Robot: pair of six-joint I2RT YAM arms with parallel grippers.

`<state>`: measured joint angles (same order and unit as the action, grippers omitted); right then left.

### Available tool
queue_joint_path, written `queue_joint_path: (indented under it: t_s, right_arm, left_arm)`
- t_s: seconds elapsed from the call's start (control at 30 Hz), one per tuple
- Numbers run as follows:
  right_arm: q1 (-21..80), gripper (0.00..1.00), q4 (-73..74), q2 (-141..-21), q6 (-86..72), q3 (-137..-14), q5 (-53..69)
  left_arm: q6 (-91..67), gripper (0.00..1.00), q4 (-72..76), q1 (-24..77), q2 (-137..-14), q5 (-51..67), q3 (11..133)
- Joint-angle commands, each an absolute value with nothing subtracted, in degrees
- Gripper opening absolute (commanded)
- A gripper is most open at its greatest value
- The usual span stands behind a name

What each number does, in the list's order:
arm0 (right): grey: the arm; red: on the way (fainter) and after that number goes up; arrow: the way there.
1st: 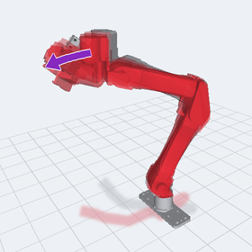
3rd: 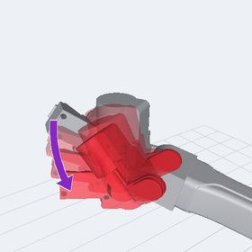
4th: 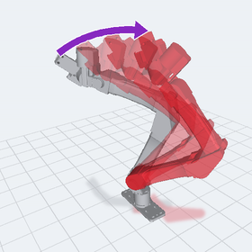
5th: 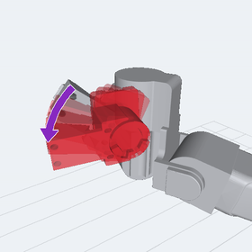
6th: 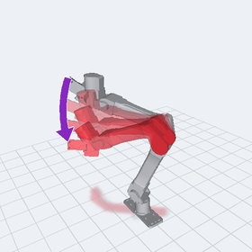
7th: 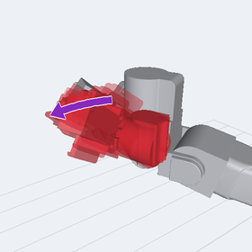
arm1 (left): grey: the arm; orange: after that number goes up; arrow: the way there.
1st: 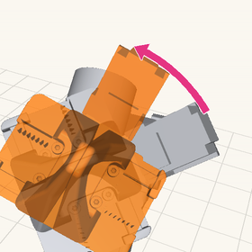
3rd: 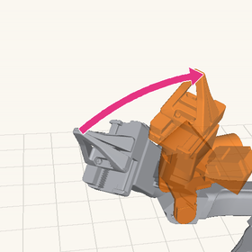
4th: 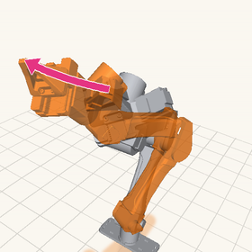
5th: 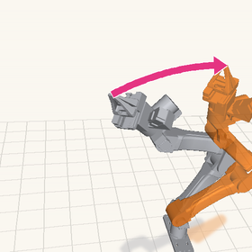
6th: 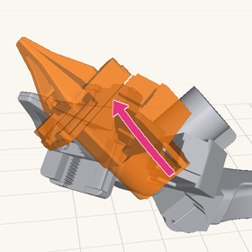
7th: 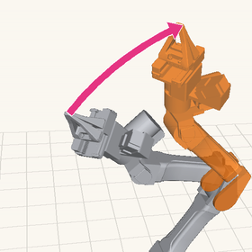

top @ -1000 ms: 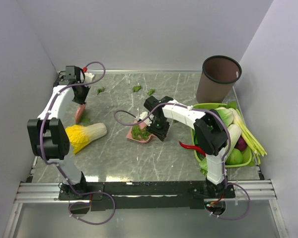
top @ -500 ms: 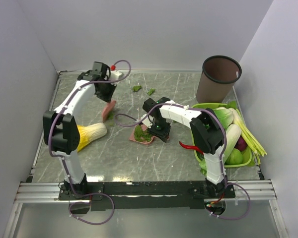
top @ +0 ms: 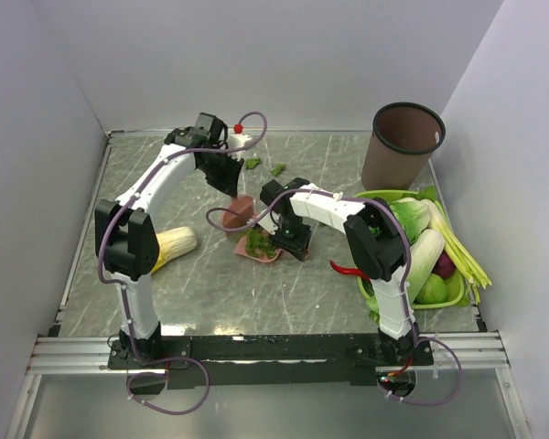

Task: Sweep away the paper scraps from the table

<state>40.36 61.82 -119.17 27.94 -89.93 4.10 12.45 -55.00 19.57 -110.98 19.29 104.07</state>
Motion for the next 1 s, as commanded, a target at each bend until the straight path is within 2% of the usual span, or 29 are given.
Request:
queue_joint_path:
  t_s: [0.0, 0.1, 0.3, 0.53, 0.6, 0.83, 0.97]
  right_arm:
    - [40.6, 0.0, 61.1, -121.2, 27.7, -92.1, 4.0]
    - [40.5, 0.0, 63.5, -122.3, 27.1, -93.8, 2.8]
    - [40.6, 0.0, 66.9, -119.4, 28.2, -92.0, -1.1]
    - [40.4, 0.0, 65.5, -117.8, 28.0, -87.9, -1.5]
    - [40.4, 0.0, 65.1, -119.0, 28.0, -88.5, -1.3]
    - [39.8, 0.0, 61.4, -119.5, 29.0, -87.7, -1.7]
    - [39.9, 0.0, 63.1, -121.4, 29.4, -88.4, -2.5]
  left_arm:
    - [11.1, 0.01, -58.8, 20.6, -111.3, 34.3, 107.3]
    - [9.8, 0.01, -58.5, 21.5, -109.9, 35.2, 106.0]
    - [8.1, 0.01, -56.3, 21.8, -105.7, 24.0, 106.2]
    - [8.0, 0.01, -58.5, 20.5, -104.3, 37.3, 106.2]
    - [8.3, 0.01, -58.9, 20.4, -104.1, 37.8, 105.3]
    - [7.0, 0.01, -55.5, 17.5, -98.3, 28.5, 106.8]
    - [3.9, 0.01, -53.6, 14.3, -95.1, 17.5, 106.5]
